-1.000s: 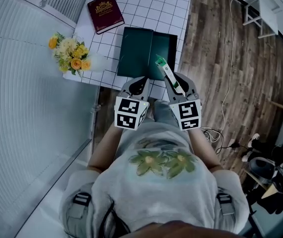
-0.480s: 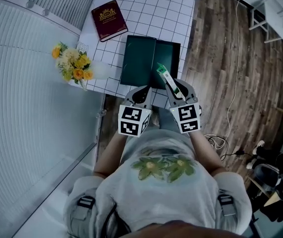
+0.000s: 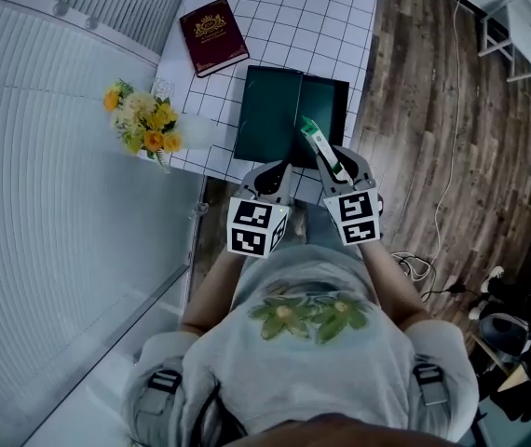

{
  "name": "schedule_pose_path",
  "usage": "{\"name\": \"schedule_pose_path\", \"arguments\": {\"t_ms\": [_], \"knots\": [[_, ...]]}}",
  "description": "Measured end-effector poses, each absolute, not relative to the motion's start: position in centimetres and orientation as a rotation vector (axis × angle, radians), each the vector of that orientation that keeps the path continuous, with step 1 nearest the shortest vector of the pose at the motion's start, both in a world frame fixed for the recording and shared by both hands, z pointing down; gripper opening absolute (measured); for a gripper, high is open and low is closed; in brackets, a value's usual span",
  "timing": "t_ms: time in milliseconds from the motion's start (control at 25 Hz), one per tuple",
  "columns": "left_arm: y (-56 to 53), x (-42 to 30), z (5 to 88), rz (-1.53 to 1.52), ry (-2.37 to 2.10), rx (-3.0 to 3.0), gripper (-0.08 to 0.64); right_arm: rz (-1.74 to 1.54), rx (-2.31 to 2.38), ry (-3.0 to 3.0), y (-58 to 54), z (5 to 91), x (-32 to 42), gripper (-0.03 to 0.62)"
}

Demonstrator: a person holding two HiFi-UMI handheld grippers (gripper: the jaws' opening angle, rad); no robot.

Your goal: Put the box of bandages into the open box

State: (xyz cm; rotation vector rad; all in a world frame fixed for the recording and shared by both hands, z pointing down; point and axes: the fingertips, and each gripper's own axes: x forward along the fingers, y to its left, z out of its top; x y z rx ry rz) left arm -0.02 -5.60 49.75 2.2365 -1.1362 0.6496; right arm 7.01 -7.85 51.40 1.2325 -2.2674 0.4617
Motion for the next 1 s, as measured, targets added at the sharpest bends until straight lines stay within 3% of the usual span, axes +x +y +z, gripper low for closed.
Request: {"name": "schedule_pose_path", "arguments": {"t_ms": [1000], "knots": [[-7.1, -0.1, 52.2, 0.727, -1.087, 2.197, 0.007, 0.514, 1.190, -2.203, -9.5, 54.8, 7.1, 0.092]]}}
